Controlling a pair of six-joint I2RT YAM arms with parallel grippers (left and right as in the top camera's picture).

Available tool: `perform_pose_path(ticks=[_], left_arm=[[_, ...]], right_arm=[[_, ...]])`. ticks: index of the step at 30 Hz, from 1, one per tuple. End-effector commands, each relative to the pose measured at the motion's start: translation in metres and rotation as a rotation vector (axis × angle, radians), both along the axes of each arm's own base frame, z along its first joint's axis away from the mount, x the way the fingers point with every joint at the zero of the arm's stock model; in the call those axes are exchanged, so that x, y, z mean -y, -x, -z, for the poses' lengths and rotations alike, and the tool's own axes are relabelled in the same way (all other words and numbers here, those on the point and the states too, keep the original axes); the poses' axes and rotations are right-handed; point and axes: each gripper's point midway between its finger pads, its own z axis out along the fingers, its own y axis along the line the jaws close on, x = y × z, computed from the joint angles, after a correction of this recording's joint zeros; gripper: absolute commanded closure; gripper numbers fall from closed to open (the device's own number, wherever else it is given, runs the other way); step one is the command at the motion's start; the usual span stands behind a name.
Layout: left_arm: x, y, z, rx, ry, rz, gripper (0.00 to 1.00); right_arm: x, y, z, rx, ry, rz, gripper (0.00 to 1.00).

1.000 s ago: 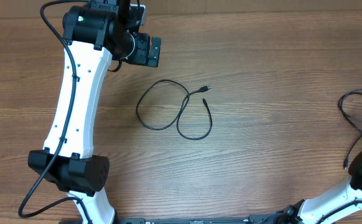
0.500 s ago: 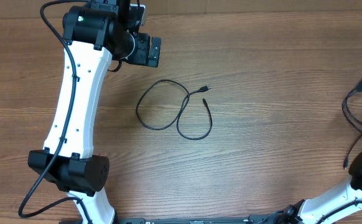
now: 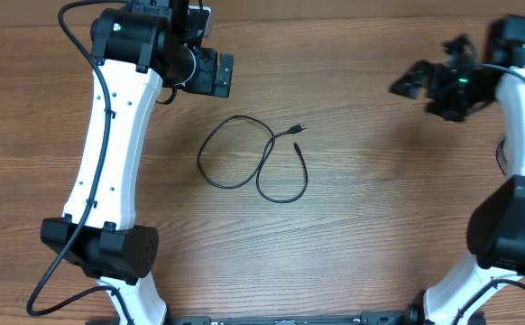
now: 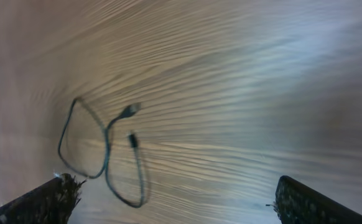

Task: Untangle cables
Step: 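Reach the right gripper left to the remaining black cable and grasp it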

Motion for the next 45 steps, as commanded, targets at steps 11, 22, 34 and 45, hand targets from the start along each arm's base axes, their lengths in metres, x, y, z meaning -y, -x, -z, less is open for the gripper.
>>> perform_pose_path(ticks=[11,22,34,45], left_arm=[[0.001,0.002,-0.013,0.03,0.022,-0.007,0.01],[0.001,0.002,-0.013,0.03,0.022,-0.008,0.0],[0.001,0.002,-0.013,0.03,0.022,-0.008,0.0],[0.001,0.002,-0.013,0.03,0.022,-0.007,0.0]], right_arm=[[-0.155,0.009,0.036,-0.049,0.03,-0.284,0.0],[-0.233,0.024,0.075,-0.099,0.056,-0.349,0.04],[-0.27,0.036,0.135,-0.193,0.155,-0.293,0.17],[-0.272,0.031,0.18,-0.177,0.197,-0.285,0.38]])
